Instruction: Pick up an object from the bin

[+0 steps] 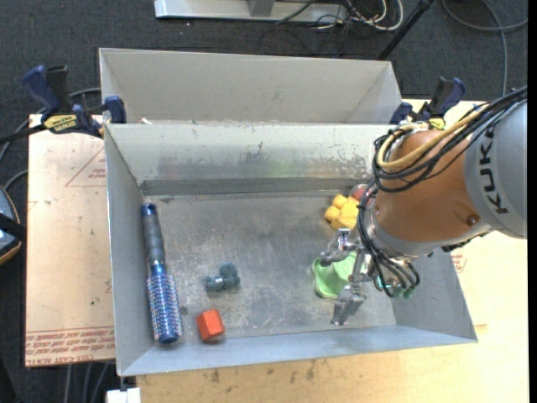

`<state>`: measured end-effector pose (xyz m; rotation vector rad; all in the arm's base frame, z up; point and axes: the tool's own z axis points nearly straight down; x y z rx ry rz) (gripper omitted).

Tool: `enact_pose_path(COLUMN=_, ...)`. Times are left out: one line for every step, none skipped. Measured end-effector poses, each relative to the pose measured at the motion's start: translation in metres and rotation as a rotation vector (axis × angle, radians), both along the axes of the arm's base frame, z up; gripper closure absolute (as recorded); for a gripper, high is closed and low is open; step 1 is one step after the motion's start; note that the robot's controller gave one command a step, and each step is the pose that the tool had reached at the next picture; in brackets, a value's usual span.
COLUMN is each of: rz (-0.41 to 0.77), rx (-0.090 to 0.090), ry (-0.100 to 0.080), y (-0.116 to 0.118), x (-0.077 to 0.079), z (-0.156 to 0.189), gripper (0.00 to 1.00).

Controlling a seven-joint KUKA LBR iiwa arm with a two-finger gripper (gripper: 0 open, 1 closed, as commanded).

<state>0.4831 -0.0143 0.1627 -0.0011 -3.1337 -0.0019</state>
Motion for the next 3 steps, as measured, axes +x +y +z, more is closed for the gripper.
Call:
enact_pose_path(rz=0.028, rx=0.002, ry=-0.013, y=-0.078, x=0.05, z=-0.092, gripper=0.0)
enact_pose_path(rz=-0.069, rx=-0.001, ry=-0.011, y=-0.081, x=0.044, z=-0.062, gripper=0.0)
enact_pose_path(rz=-0.005, rx=0.0, ry=-0.009, y=-0.071, x=0.038, z=-0.051, gripper=0.0)
